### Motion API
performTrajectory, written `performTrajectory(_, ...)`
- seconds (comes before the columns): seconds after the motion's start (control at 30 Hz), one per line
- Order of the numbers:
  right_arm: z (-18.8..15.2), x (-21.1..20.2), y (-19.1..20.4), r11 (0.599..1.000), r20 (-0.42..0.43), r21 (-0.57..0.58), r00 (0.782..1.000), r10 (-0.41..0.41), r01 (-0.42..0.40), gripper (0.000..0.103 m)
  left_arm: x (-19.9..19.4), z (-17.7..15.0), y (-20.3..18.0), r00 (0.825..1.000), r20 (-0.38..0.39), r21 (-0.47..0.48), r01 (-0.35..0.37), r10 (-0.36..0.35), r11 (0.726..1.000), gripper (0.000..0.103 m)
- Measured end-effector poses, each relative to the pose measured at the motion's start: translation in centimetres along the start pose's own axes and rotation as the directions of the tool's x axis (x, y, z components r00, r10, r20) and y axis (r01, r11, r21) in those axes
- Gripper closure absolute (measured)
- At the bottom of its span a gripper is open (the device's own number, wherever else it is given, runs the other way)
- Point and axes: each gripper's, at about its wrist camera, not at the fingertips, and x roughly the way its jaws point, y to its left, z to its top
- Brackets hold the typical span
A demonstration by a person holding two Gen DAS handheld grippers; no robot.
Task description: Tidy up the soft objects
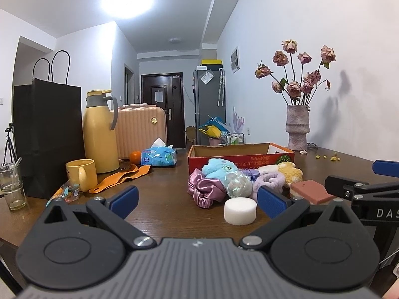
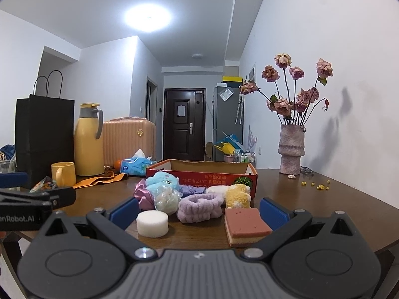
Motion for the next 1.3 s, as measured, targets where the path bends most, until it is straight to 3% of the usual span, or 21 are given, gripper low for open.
performTrajectory(1.3, -0.15, 0.43, -0.41, 1.000, 0.000, 0.018, 1.000, -0.014, 0.014, 0.000, 0.18, -0.13, 0.03, 1.000, -0.014, -0.002, -0.012, 0.012, 1.000, 0.000)
